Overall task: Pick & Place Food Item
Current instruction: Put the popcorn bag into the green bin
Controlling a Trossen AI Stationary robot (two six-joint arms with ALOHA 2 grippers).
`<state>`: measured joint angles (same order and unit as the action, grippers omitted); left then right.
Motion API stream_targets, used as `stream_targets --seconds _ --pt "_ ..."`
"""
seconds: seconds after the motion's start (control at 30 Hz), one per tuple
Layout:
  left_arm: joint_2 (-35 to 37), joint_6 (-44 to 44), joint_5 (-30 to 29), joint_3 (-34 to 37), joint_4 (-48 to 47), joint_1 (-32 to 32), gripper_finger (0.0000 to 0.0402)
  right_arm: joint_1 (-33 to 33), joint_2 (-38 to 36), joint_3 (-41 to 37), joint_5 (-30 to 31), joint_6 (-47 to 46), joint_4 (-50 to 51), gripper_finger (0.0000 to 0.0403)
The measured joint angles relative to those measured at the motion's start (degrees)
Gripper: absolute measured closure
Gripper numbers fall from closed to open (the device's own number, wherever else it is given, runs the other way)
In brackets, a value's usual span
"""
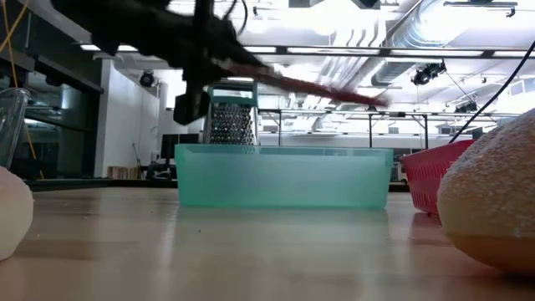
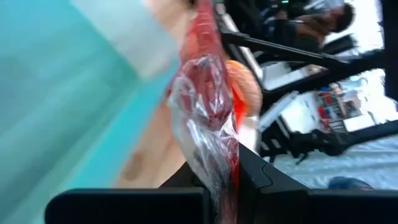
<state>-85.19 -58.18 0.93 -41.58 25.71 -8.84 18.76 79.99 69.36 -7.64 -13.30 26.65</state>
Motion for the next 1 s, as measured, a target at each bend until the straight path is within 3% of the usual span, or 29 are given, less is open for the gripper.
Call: stream_targets --seconds 0.33,0.67,1.0 --pt "-0.04 0.31 6.53 0.00 -2.18 10.45 0.0387 0.00 0.00 0.00 -0.24 -0.15 -0.10 0.0291" --pt "-0.04 -0.82 6.86 0.00 -5.13 11.80 0.0385 0.00 0.00 0.00 -0.25 -0.15 0.07 0.0291" --pt "-0.04 -3.99 6.38 0.00 -10.48 11.80 0.0348 0.00 0.00 0.00 -0.24 -0.15 0.03 0.0291"
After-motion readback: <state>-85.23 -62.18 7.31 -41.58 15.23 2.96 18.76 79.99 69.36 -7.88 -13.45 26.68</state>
